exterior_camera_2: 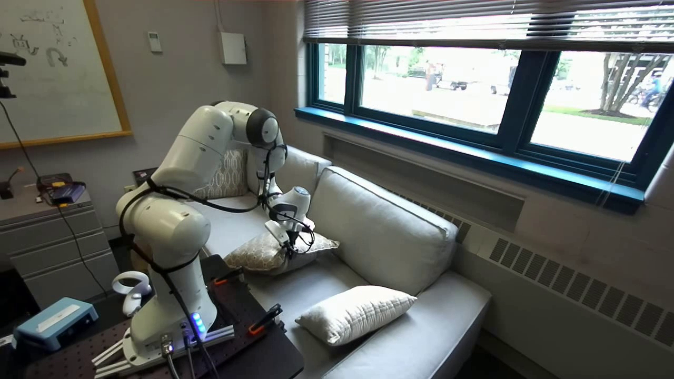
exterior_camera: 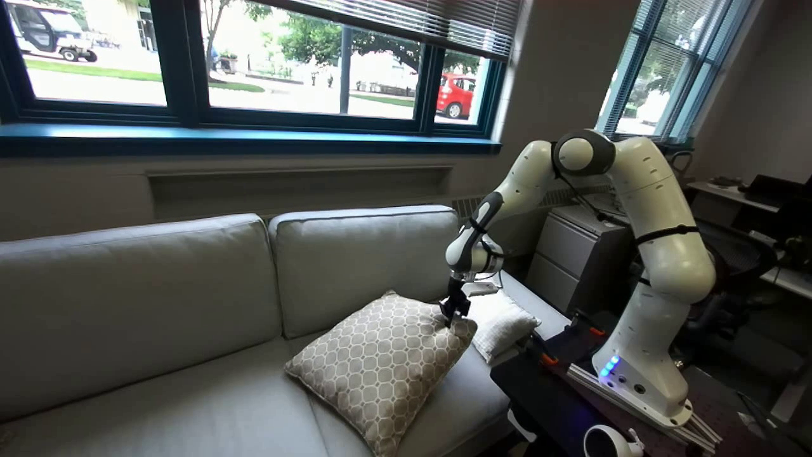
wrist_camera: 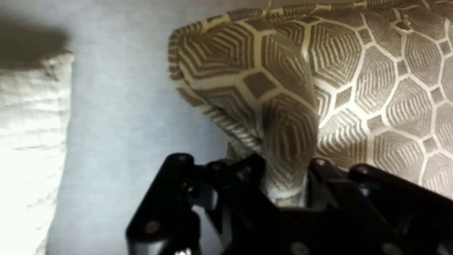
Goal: Move the big pillow to the right side of the couch
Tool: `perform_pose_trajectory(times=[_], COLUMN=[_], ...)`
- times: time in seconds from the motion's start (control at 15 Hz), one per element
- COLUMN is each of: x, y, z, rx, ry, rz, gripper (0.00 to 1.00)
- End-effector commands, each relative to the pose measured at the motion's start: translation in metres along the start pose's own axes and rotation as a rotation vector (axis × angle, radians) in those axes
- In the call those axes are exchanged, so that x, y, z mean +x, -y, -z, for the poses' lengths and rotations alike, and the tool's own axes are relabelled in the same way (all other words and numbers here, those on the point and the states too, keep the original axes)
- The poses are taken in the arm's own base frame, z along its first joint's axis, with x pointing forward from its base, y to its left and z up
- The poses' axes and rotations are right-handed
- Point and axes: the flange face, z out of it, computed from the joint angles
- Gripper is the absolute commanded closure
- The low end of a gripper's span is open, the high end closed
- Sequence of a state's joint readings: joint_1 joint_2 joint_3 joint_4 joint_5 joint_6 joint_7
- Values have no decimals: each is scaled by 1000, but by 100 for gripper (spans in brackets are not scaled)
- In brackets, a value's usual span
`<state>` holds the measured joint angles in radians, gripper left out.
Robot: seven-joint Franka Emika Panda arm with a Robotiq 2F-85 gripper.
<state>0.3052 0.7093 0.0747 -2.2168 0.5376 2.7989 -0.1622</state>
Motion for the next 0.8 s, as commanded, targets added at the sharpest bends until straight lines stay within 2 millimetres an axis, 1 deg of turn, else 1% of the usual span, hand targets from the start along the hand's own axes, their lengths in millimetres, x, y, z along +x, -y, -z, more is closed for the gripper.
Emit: perform_pose_trajectory(times=[0.0, 0.2, 0.27, 0.4, 0.53, 0.6, 0.73], x=[-27, -45, -52, -69, -89, -101, -123], y=[-69, -127, -147, -181, -209, -219, -232], z=[46, 70, 79, 99, 120, 130, 150], rx=[-25, -37, -41, -43, -44, -40, -34], ry=[-39, -87, -121, -174, -222, -246, -292], rz=[-97, -192, -252, -330, -407, -444, -527], gripper=[97, 97, 97, 97, 97, 97, 97])
